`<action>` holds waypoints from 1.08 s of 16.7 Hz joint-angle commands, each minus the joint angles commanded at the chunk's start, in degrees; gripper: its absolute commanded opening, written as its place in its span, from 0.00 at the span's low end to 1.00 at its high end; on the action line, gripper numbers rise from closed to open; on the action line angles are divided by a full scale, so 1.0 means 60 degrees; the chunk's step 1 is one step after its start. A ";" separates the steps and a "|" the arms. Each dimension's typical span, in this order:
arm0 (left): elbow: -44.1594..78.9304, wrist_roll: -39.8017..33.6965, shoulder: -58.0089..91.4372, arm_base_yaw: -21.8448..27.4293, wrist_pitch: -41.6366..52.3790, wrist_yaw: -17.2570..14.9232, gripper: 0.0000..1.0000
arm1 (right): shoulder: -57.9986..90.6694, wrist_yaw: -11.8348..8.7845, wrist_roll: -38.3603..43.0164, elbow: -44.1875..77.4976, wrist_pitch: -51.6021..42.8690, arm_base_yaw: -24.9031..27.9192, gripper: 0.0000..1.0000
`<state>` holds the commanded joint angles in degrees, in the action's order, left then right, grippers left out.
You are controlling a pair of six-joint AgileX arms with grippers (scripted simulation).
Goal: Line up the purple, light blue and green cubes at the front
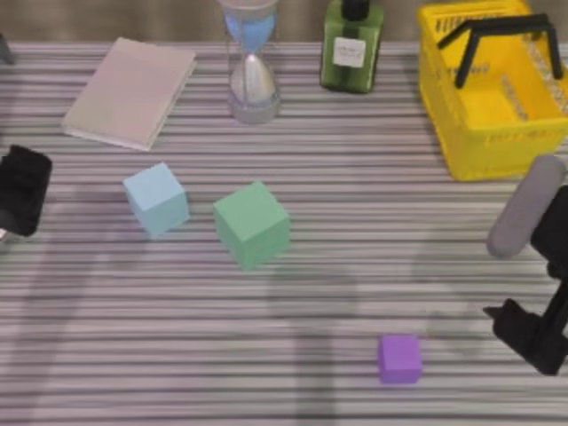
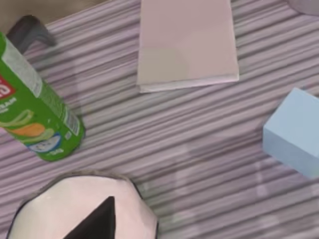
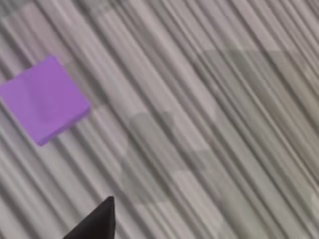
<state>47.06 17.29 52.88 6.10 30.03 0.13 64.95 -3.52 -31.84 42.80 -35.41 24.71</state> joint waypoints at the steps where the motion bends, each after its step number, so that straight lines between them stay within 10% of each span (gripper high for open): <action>1: 0.0912 0.0340 0.1191 0.0121 0.0604 0.0004 1.00 | -0.0752 -0.0003 0.0350 -0.0623 0.0376 -0.0328 1.00; 10: 0.8074 0.3045 1.0178 0.1128 0.5368 -0.0010 1.00 | -0.8082 0.0335 0.3734 -0.5704 0.3941 -0.3022 1.00; 18: 1.1067 0.4070 1.3149 0.1515 0.6942 -0.0060 1.00 | -1.0825 0.0586 0.5306 -0.7134 0.5901 -0.4024 1.00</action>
<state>113.46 41.71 131.77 15.19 71.69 -0.23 0.00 0.00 0.00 0.00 0.00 0.57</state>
